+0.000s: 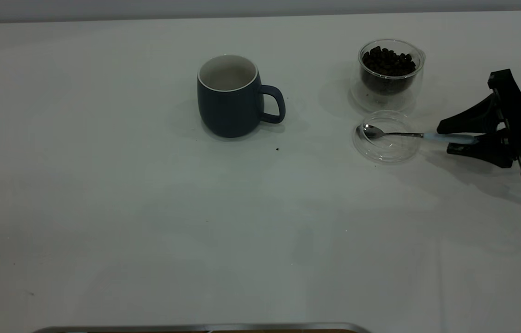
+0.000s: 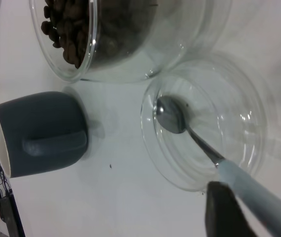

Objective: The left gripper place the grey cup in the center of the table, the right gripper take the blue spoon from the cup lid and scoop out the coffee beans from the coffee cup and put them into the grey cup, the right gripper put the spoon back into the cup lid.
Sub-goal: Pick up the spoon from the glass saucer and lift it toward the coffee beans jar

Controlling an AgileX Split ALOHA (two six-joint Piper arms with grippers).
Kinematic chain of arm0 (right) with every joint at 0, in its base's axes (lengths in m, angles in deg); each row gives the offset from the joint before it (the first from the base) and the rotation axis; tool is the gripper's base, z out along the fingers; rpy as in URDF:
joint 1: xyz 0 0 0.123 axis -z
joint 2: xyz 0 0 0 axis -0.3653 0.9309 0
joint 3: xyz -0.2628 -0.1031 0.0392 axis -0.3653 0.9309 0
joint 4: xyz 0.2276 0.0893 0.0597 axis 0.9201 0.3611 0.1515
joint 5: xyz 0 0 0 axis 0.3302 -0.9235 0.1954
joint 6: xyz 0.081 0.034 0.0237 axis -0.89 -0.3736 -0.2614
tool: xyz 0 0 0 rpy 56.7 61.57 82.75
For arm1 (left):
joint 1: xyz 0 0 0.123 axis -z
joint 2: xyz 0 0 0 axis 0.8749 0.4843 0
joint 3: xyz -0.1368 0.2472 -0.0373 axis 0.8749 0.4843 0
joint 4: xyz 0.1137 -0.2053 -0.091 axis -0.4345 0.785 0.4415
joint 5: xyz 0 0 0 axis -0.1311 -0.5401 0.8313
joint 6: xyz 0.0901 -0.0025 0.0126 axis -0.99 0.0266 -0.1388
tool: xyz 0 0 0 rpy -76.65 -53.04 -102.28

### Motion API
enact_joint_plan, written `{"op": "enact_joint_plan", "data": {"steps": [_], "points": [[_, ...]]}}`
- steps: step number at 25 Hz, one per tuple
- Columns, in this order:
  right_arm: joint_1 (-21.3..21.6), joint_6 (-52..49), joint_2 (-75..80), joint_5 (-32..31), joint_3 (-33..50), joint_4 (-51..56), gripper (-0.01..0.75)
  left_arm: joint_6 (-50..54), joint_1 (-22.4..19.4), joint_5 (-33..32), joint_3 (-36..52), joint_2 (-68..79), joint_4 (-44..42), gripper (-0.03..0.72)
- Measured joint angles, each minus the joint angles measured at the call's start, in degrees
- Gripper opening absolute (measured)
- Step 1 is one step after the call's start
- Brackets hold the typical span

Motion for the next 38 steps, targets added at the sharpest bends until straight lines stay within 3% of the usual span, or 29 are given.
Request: {"op": "enact_joint_plan", "data": {"steps": [5,12,24,38], "points": [[0.00,0.00,0.00,-0.09,0.00,0.00,0.189,0.00,0.00,0.00,0.00,0.00,0.00,0.545],[0.00,0.17,0.00,-2.46,0.00,0.00,0.119,0.00,0.00,0.00,0.00,0.00,0.00,0.545],[0.00,-0.91,-8.22,2.19,5.48,-2.08,0.115,0.06,0.00,-0.05,0.00,0.00,0.00,0.545],[0.00,1.51,-20.97,0.97,13.19,-0.04,0.115,0.06,0.00,-0.05,0.00,0.00,0.00,0.545]]}}
